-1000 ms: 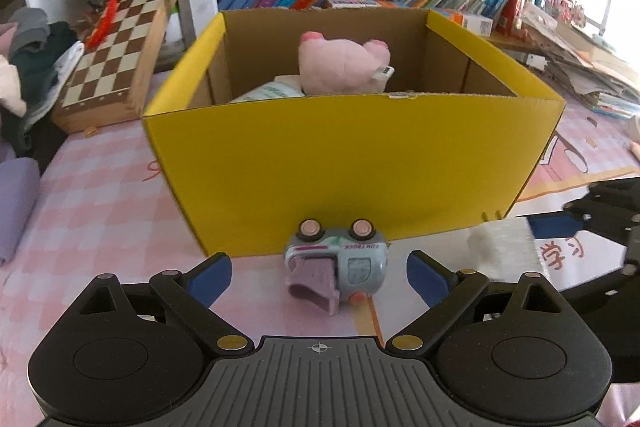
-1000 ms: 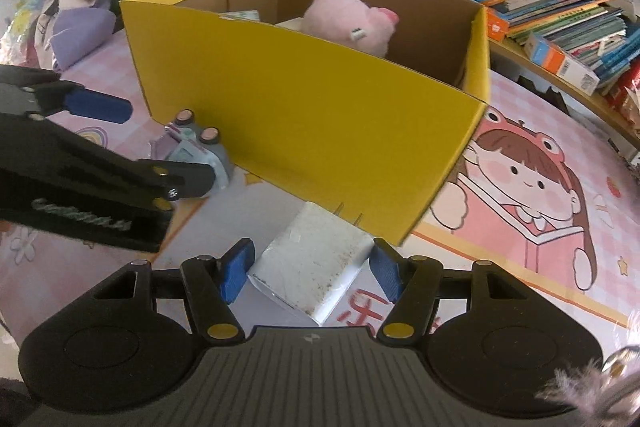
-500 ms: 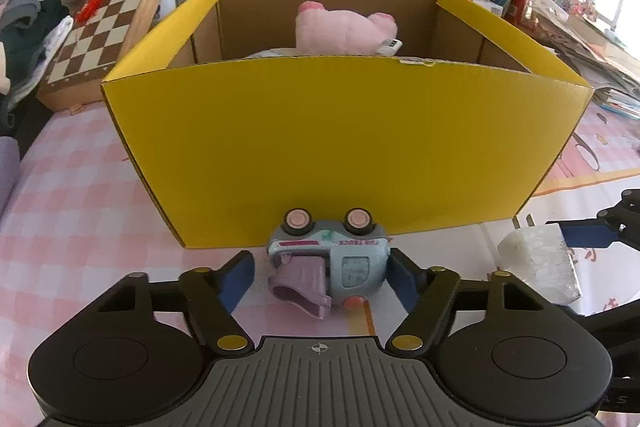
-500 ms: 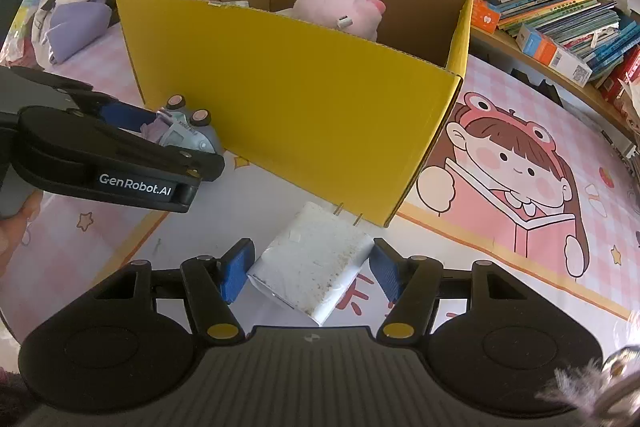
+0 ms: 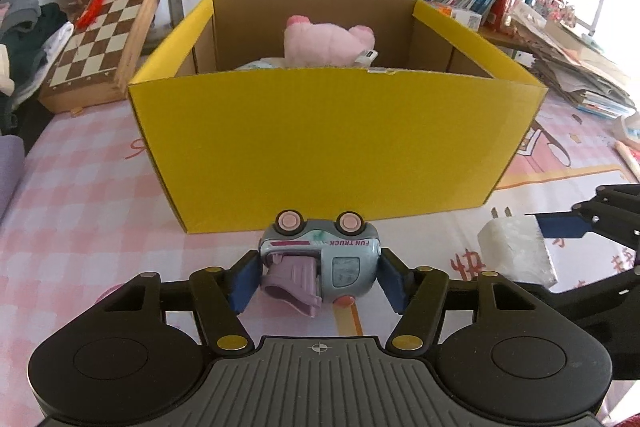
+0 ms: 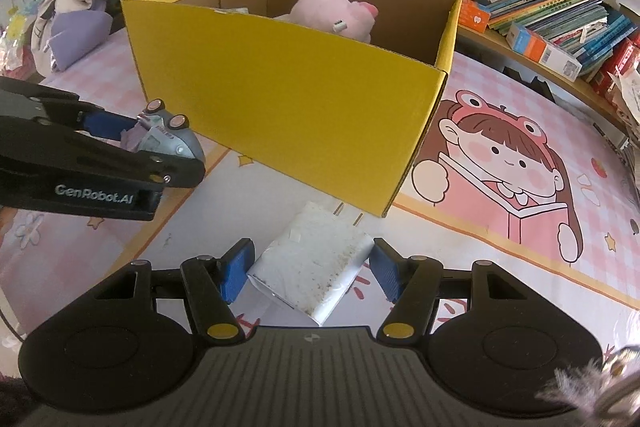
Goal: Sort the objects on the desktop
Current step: 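Lift the toy car and charger and carry both over the yellow box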
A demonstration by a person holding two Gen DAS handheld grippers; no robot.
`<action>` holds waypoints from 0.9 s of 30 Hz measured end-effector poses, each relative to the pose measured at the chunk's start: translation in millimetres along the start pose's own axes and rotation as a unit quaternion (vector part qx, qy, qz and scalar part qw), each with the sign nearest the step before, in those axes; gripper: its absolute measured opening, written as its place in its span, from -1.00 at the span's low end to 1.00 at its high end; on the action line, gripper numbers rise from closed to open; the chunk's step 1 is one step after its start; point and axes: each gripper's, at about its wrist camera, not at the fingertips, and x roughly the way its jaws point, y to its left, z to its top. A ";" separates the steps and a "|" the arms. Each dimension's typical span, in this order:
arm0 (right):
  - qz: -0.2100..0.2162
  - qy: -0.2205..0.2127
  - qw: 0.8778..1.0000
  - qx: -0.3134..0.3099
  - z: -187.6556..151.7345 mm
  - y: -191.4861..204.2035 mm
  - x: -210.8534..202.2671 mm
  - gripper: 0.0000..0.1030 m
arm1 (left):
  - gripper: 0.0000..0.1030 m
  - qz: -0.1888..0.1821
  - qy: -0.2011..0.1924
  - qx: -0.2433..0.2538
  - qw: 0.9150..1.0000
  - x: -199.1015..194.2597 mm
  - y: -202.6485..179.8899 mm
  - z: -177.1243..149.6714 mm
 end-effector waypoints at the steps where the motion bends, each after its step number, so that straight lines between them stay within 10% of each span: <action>1: 0.000 -0.002 1.000 0.000 -0.2 1.0 -1.6 0.19 | 0.20 -0.001 -0.002 0.001 1.000 -3.3 -0.2 -0.6; 27: -0.027 -0.159 0.987 -0.026 71.4 -15.0 -81.5 0.19 | 0.20 -0.030 -0.179 0.038 0.983 -100.7 0.9 64.2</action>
